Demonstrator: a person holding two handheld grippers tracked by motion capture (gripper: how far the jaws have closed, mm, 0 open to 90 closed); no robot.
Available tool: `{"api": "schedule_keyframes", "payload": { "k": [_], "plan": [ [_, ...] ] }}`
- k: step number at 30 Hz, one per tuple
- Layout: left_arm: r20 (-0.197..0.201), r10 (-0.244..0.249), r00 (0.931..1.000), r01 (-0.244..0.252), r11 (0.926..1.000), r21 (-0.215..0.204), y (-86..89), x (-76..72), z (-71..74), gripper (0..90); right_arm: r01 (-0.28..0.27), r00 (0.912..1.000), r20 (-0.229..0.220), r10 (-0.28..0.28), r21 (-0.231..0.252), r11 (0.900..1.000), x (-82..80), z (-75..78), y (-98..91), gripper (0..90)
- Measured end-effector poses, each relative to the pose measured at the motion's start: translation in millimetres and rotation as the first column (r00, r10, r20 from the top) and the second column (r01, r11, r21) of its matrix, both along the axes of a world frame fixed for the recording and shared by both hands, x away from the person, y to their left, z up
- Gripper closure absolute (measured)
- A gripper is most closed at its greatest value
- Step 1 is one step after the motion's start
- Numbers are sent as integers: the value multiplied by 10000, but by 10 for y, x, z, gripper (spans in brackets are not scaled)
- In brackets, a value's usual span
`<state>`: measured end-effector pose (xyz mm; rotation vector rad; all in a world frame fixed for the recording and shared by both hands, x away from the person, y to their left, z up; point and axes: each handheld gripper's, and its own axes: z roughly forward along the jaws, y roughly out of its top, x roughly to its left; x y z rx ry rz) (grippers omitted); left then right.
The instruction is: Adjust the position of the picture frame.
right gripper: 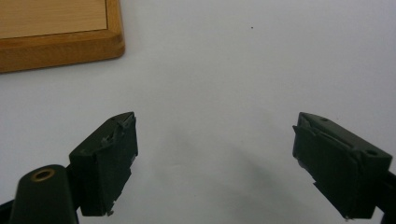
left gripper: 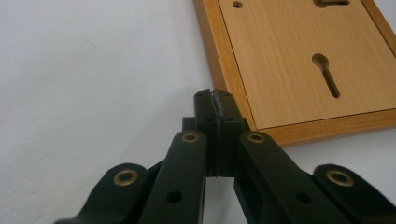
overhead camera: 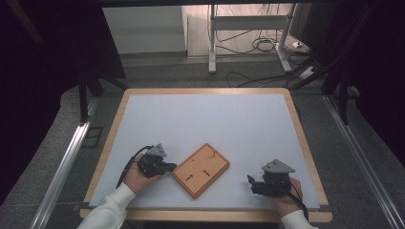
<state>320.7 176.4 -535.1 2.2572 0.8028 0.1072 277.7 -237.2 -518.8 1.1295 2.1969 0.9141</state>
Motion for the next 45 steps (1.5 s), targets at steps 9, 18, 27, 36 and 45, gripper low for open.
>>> {"api": "schedule_keyframes", "payload": {
  "k": [9, 18, 27, 36, 45],
  "plan": [
    [-42, -33, 10000, 33, 10000, 27, -52, -43, 3, 900, -1, 10000, 18, 1, 4, 10000, -1, 3, 4, 146],
    [-131, -109, 9999, 109, 9999, -21, -101, -70, 1, 900, -1, 10000, 2, 1, -14, 10000, -2, 3, 6, 146],
    [-35, -395, 9992, 396, 9990, 228, -202, -134, 6, 900, -44, 10000, -33, 44, -13, 10000, -3, -1, 16, 146],
    [-83, -637, 9979, 638, 9979, 145, -319, -190, 10, 900, -101, 9999, -52, 101, -52, 9999, -1, -7, 26, 147],
    [-47, -563, 9984, 563, 9984, -102, -320, -185, 11, 900, -50, 10000, -39, 50, -27, 10000, 0, -2, 7, 147]
  ]
}}
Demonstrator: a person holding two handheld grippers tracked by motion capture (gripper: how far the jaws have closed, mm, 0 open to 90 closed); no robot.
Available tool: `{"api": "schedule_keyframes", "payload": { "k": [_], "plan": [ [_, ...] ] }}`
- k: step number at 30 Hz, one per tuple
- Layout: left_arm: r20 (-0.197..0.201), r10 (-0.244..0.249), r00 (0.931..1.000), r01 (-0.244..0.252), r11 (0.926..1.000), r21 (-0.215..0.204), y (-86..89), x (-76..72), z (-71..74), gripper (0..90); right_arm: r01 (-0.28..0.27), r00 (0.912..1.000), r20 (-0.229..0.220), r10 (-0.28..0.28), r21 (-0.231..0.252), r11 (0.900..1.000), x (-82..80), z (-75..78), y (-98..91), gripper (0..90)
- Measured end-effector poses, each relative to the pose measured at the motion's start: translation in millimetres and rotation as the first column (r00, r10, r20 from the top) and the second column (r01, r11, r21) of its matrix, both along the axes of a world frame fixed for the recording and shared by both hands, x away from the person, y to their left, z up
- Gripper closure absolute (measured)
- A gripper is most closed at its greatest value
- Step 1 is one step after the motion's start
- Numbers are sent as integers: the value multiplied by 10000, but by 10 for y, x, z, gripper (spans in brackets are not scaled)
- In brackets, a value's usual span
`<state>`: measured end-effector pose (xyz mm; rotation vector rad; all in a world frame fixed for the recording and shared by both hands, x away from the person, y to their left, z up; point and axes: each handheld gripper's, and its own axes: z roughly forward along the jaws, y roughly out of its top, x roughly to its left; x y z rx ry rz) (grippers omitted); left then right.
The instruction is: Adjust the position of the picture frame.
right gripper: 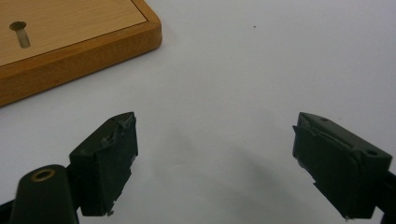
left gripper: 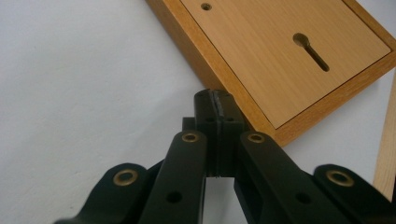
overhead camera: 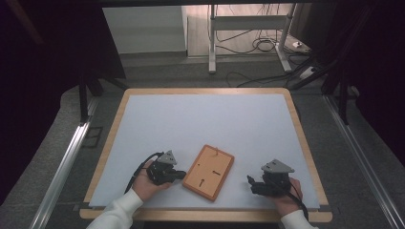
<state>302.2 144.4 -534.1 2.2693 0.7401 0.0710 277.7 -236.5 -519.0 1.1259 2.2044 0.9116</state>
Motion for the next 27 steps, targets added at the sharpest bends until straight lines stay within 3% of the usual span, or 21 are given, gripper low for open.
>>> {"api": "schedule_keyframes", "payload": {
  "k": [3, 6, 8, 10, 11, 12, 13, 14, 15, 17, 18, 19, 20, 22, 23, 27],
  "plan": [
    [236, 202, 9995, -201, 9998, -58, 42, -4, 20, 900, -32, 10000, 22, 32, -18, 10000, -6, 5, -1, 148],
    [270, 637, 9976, -624, 9969, -476, 155, 8, 50, 884, -86, 10000, -23, 86, 273, 9996, -1, 7, 0, 151],
    [347, 780, 9963, -762, 9958, -505, 170, 2, 51, 780, -151, 9998, -92, 157, 559, 9983, 9, 12, 5, 166],
    [630, 1090, 9920, -1060, 9932, -490, 190, -22, 54, 739, -136, 9998, -117, 143, 621, 9980, 9, 15, 11, 174],
    [785, 1280, 9887, -1246, 9911, -477, 197, -36, 58, 689, -169, 9998, -119, 177, 690, 9975, 13, 19, 17, 186],
    [979, 1698, 9806, -1657, 9850, -485, 204, -60, 70, 541, -270, 9995, -115, 280, 784, 9966, 13, 29, 24, 220],
    [979, 1698, 9806, -1657, 9850, -485, 204, -60, 70, 478, -270, 9995, -115, 280, 784, 9966, 13, 29, 24, 220],
    [1011, 1861, 9773, -1817, 9820, -511, 204, -67, 74, 478, -319, 9994, -132, 331, 831, 9960, 11, 35, 28, 244],
    [954, 2081, 9735, -2034, 9775, -566, 202, -77, 72, 373, -513, 9983, -230, 536, 931, 9943, 13, 46, 33, 320],
    [933, 2193, 9712, -2148, 9751, -554, 198, -75, 62, 325, -708, 9962, -424, 757, 1074, 9917, 23, 55, 40, 409],
    [933, 2193, 9712, -2148, 9751, -554, 198, -75, 62, 306, -708, 9962, -424, 757, 1074, 9917, 23, 55, 40, 409],
    [897, 2203, 9713, -2161, 9749, -546, 199, -68, 55, 299, -894, 9939, -527, 966, 1253, 9881, 44, 68, 49, 523],
    [866, 2199, 9717, -2159, 9750, -528, 201, -61, 46, 299, -894, 9939, -527, 966, 1253, 9881, 44, 68, 49, 523],
    [798, 2200, 9722, -2168, 9751, -469, 206, -47, 23, 292, -1017, 9924, -547, 1099, 1346, 9857, 69, 91, 68, 635],
    [816, 2244, 9711, -2213, 9742, -451, 220, -44, 11, 292, -1090, 9922, -462, 1159, 1315, 9853, 94, 111, 94, 753],
    [823, 2322, 9692, -2282, 9720, -559, 249, -43, 15, 292, -1279, 9902, -418, 1334, 1155, 9850, 154, 121, 168, 898]
  ]
}}
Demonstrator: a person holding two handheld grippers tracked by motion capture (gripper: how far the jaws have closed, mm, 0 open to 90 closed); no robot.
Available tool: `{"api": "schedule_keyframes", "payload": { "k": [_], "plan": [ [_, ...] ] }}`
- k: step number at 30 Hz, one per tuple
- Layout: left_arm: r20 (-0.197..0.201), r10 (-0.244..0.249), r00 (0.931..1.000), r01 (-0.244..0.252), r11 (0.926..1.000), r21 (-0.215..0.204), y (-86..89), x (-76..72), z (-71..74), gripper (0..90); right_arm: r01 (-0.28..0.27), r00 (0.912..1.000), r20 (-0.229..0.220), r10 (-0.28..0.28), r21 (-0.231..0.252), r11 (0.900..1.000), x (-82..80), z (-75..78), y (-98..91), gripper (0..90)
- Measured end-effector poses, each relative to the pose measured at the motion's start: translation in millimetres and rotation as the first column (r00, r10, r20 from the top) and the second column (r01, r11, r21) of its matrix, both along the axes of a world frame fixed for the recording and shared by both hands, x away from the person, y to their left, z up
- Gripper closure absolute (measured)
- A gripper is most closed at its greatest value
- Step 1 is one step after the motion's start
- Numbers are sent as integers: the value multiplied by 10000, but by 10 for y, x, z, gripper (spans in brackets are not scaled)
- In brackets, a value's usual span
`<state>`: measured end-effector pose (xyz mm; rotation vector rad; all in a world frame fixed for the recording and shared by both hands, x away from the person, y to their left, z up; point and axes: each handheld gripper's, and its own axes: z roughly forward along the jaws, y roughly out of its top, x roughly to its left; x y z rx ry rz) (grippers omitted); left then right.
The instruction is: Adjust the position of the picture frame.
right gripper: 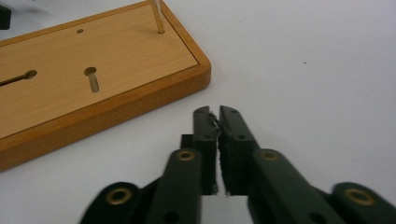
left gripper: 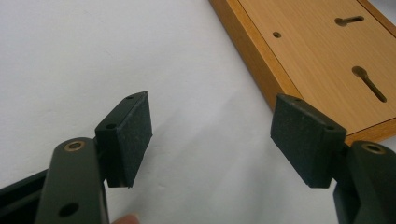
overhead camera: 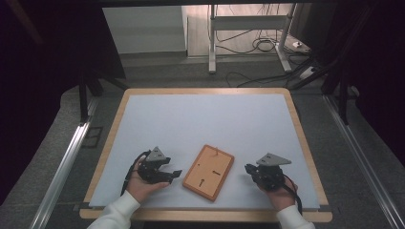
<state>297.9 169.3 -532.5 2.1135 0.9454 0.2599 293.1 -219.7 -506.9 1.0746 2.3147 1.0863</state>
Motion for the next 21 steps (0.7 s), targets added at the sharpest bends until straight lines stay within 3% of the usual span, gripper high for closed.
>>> {"api": "schedule_keyframes", "payload": {
  "k": [10, 14, 21],
  "plan": [
    [37, -272, 9996, 272, 9996, -25, -18, 2, -8, 285, -114, 9997, -214, 110, -195, 9997, 147, -41, 244, 900],
    [61, -152, 9999, 153, 9999, -77, 6, 3, -4, 283, -136, 9994, -336, 113, -669, 9977, 247, -90, 363, 900],
    [57, -61, 10000, 62, 9999, -124, 38, 4, -1, 283, -33, 9987, -506, -6, -763, 9971, 301, -119, 421, 900]
  ]
}}
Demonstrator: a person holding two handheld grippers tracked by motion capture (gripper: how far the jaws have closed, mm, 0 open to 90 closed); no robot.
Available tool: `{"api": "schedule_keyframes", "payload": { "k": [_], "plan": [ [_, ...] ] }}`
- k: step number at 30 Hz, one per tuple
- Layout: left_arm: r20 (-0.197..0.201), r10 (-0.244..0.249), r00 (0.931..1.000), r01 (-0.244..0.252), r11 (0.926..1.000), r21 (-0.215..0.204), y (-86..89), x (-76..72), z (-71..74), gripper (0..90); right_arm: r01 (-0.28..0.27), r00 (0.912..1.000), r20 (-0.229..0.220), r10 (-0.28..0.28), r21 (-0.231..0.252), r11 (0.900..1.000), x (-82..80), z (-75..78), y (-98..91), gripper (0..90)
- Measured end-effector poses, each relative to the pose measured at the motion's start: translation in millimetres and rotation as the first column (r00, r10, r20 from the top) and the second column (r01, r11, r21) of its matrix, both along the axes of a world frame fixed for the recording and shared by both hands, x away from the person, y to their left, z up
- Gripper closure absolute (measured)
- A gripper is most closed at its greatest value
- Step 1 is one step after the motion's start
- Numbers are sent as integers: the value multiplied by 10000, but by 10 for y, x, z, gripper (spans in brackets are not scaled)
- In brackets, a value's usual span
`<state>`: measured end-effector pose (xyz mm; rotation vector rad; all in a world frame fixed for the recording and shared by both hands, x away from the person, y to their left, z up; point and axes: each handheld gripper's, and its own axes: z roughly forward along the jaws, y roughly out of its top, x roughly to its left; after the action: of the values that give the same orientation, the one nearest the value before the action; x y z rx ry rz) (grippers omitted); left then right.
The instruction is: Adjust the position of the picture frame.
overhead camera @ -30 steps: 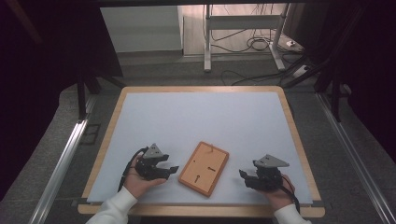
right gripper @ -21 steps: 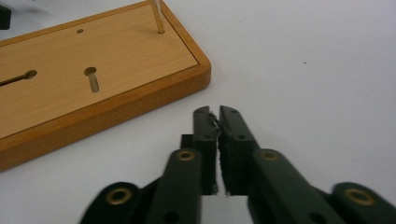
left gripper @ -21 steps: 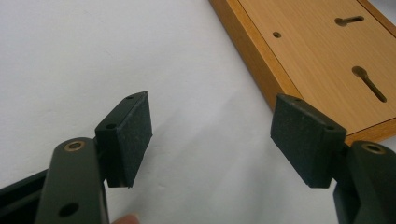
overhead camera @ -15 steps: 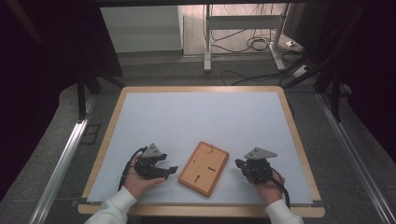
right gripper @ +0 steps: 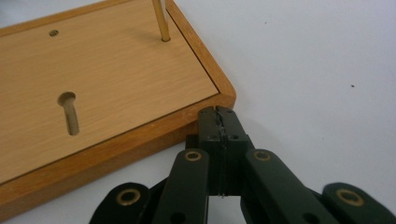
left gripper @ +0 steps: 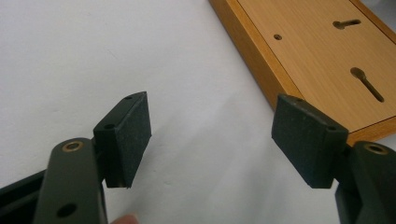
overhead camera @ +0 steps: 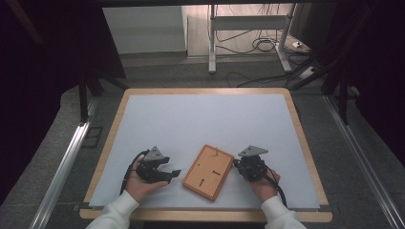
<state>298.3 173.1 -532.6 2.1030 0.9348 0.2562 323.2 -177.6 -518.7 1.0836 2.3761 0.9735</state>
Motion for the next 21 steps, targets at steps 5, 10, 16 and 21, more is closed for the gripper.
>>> {"api": "schedule_keyframes", "payload": {
  "k": [5, 10, 16, 21],
  "plan": [
    [-53, 27, 10000, -27, 10000, 16, -3, 4, -6, 283, 91, 10000, -8, -91, -23, 10000, 10, 16, 22, 900],
    [-22, 93, 10000, -93, 10000, -27, 16, 0, 2, 283, 224, 9995, -238, -225, -29, 9997, 10, 5, 10, 900],
    [7, 12, 10000, -12, 10000, -77, 29, -2, 7, 282, 317, 9992, -228, -327, -427, 9986, -19, -25, 39, 900],
    [-37, 62, 10000, -62, 10000, -49, 44, 12, -2, 281, 396, 9987, -290, -408, -393, 9984, 2, -33, 34, 900]
  ]
}}
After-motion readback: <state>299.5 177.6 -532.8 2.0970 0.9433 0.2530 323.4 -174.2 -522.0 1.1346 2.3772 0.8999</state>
